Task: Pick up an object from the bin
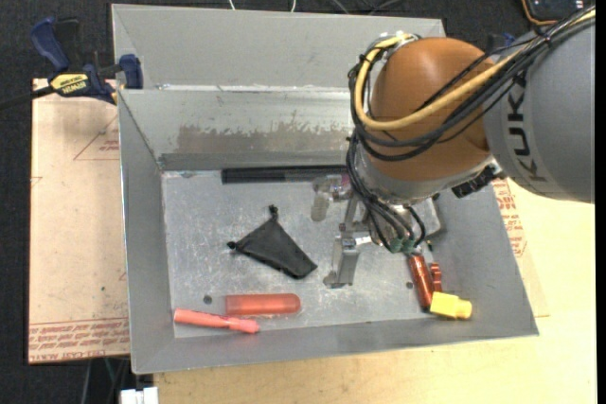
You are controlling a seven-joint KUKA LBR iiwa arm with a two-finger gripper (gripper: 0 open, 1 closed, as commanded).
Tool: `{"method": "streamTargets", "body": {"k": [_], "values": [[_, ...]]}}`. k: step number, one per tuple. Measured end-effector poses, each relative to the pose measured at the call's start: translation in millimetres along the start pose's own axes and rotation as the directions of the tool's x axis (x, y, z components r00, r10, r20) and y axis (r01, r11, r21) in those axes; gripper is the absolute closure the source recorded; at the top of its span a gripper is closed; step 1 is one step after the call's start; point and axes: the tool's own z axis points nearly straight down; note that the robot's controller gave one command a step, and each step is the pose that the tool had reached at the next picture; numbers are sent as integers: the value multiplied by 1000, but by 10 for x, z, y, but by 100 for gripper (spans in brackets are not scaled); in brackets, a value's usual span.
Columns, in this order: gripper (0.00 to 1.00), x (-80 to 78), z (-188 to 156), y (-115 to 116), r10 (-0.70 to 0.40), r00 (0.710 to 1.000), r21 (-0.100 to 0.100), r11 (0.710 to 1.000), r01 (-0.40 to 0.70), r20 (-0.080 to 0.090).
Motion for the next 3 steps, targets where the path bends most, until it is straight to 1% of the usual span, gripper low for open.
{"method": "streamTargets", "body": {"k": [1, 2, 3], "values": [[0, -15, -38, -7, 4, 1000, -1, 1000, -4, 8], [0, -163, 1409, 437, -2, 1000, -3, 1000, 2, 11], [0, -173, 781, 542, 208, 978, -9, 978, -208, 24]]}}
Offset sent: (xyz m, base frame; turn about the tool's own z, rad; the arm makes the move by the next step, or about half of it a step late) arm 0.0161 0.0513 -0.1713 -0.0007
